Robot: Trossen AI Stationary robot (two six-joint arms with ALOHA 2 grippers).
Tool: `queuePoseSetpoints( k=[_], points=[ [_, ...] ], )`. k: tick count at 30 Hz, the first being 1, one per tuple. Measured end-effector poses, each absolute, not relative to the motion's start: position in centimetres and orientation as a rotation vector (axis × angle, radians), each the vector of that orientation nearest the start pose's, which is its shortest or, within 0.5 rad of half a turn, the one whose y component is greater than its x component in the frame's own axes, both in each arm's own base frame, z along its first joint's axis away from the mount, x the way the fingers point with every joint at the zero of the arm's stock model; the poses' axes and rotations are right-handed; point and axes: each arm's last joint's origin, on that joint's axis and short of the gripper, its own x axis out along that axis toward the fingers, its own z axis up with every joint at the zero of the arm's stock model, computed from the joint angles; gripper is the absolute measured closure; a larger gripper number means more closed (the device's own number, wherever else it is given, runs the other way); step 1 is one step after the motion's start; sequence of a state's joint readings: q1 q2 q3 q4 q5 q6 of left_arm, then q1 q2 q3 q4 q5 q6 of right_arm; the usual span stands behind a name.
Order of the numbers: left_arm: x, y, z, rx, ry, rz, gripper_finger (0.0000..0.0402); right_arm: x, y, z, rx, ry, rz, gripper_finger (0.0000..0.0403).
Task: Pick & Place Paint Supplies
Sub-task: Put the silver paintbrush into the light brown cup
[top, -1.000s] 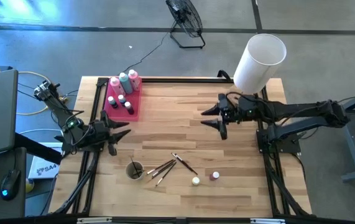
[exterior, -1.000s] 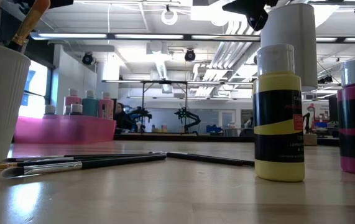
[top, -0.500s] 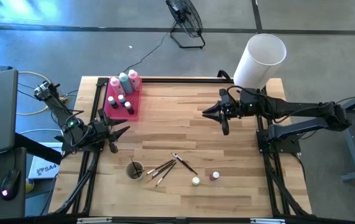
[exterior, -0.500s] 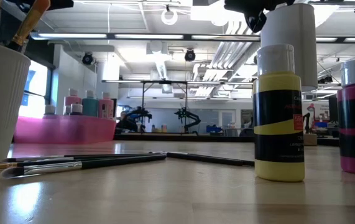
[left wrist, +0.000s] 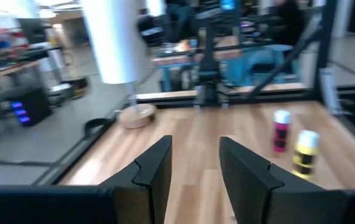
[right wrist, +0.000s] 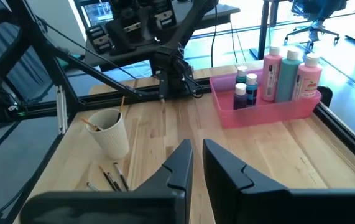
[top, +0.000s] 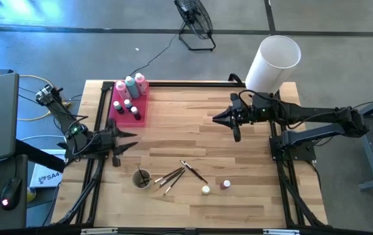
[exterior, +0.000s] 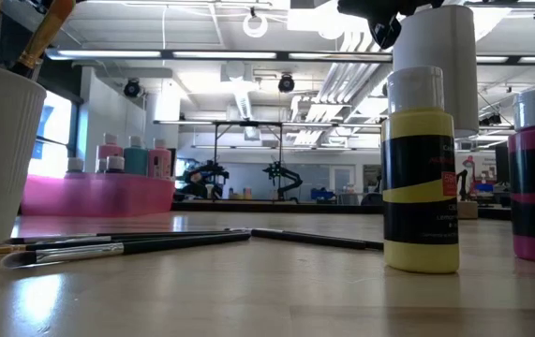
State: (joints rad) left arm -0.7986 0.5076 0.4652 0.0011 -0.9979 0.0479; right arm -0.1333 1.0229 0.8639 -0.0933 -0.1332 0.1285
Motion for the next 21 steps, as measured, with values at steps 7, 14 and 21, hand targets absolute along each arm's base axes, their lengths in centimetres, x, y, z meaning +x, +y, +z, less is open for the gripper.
queuePoseSetpoints(
  k=[7, 14, 21],
  points=[
    [10.17, -7.43, 27.73, 0.081, 0.032, 0.012, 0.0270, 22.59, -2.64, 32.51, 0.160, 0.251, -0.016, 0.0371],
    [10.17, -7.56, 27.72, 0.080, 0.033, -0.034, 0.0270, 22.59, -2.64, 32.51, 0.160, 0.251, -0.016, 0.0371],
    [10.17, -7.54, 27.74, 0.079, 0.031, -0.026, 0.0270, 22.58, -2.65, 32.51, 0.159, 0.251, -0.018, 0.0371]
  ],
)
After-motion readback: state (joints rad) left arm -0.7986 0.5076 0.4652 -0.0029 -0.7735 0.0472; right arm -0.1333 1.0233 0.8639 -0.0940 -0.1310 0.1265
